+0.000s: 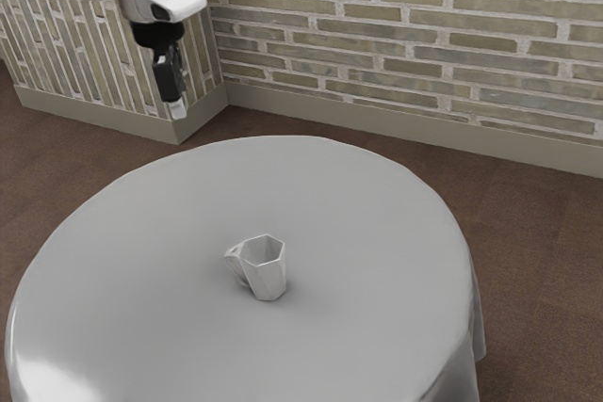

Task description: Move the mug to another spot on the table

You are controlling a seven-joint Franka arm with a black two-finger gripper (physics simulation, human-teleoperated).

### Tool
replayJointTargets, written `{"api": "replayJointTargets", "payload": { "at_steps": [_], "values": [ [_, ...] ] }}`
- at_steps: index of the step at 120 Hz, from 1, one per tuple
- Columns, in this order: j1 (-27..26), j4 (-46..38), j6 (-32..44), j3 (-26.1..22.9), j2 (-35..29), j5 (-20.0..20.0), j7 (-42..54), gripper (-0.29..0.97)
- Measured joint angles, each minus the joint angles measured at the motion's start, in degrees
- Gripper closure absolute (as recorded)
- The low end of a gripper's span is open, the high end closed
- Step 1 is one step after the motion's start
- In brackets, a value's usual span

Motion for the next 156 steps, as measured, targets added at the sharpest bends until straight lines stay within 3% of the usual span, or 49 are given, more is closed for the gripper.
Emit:
{"api": "replayJointTargets", "payload": {
  "at_steps": [45,71,87,98,135,156],
  "values": [
    [-0.31,-0.61,-0.14,-0.22,0.92,-0.06,3.35,0.0],
    [-0.43,-9.75,-0.45,-0.19,-4.48,0.43,5.74,0.0],
    [-2.05,-19.98,5.52,-0.2,-7.84,0.37,11.56,0.0],
    [-3.06,-24.18,10.66,0.09,-7.98,-1.9,16.66,0.0],
    [-0.07,-27.31,18.54,0.33,-3.75,-5.66,29.74,0.0],
    [0.45,-30.52,23.49,0.34,-1.13,-9.69,35.35,0.0]
  ]
}}
